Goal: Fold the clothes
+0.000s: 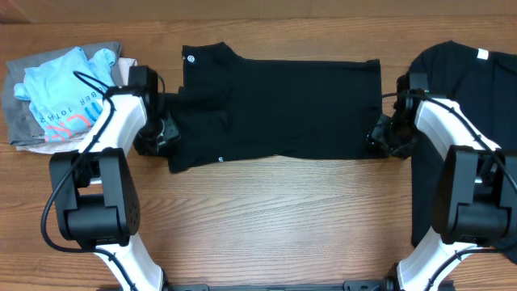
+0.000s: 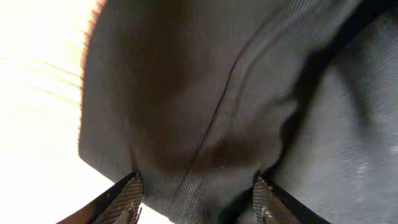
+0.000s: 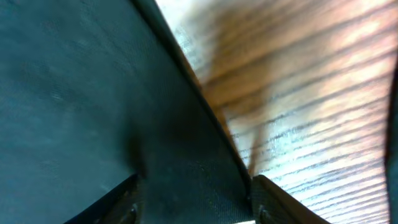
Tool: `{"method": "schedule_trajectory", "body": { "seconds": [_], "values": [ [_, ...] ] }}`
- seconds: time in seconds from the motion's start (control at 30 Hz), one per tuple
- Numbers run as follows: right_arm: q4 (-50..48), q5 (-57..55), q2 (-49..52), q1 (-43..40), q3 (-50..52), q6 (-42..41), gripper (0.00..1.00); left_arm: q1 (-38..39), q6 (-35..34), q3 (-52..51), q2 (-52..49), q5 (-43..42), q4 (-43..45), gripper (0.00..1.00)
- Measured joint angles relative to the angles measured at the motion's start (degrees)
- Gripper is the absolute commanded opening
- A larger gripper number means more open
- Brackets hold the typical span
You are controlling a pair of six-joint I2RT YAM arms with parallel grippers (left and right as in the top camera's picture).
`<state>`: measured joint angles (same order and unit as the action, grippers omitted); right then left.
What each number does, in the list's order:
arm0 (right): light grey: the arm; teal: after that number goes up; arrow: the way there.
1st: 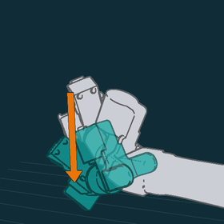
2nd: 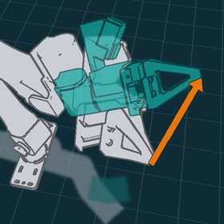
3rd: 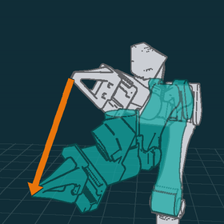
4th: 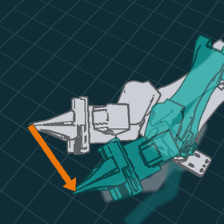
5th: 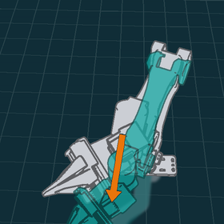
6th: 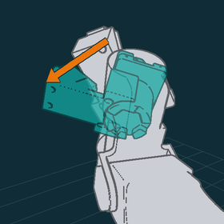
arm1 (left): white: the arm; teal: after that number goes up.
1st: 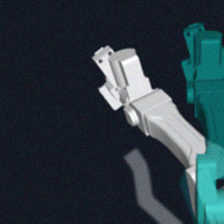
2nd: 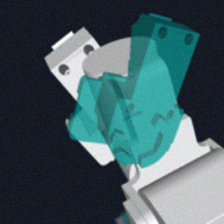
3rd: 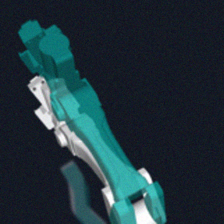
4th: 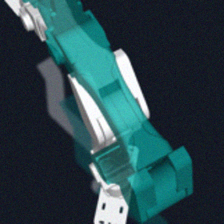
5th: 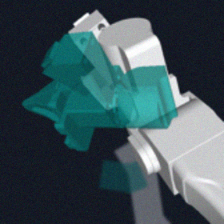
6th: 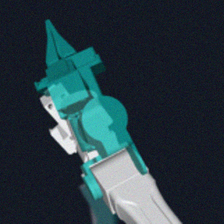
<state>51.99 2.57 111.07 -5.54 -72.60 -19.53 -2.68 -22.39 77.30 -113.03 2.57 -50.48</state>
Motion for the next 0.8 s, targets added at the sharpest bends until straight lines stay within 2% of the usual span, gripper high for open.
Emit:
{"method": "schedule_trajectory", "body": {
  "seconds": [0.2, 0.27, 0.4, 0.47, 0.57, 0.63, 0.8],
  "values": [
    [-1.4, -0.2, 0.0, 0.0, 2.2, 0.0, 0.5, 0.0, 0.0, -2.6, 0.0, -0.4, 0.9, 0.58],
    [-1.9, -0.4, -0.3, 0.0, 2.7, -0.1, 0.44, 0.0, 0.0, -3.1, 0.0, -0.4, 1.1, 0.57],
    [-2.4, -0.9, -0.8, 0.0, 3.5, 0.0, 0.27, 0.0, -0.2, -4.3, 0.3, -0.8, 2.7, 0.53],
    [-2.3, -0.8, -0.9, 0.0, 3.7, 0.0, 0.19, 0.0, -0.2, -5.2, 0.9, -1.0, 4.0, 0.47],
    [-2.1, 0.0, -0.9, 0.0, 3.7, -0.1, 0.07, 0.0, -0.9, -6.7, 1.7, -0.9, 6.4, 0.27],
    [-2.0, 0.4, -0.9, 0.0, 3.7, -0.1, 0.04, 0.0, -1.3, -7.5, 2.2, -0.7, 7.3, 0.18],
    [0.1, 0.6, -0.9, 0.0, 3.7, -0.6, 0.04, 0.0, -1.3, -8.1, 2.6, -0.4, 6.6, 0.13]
  ]
}}
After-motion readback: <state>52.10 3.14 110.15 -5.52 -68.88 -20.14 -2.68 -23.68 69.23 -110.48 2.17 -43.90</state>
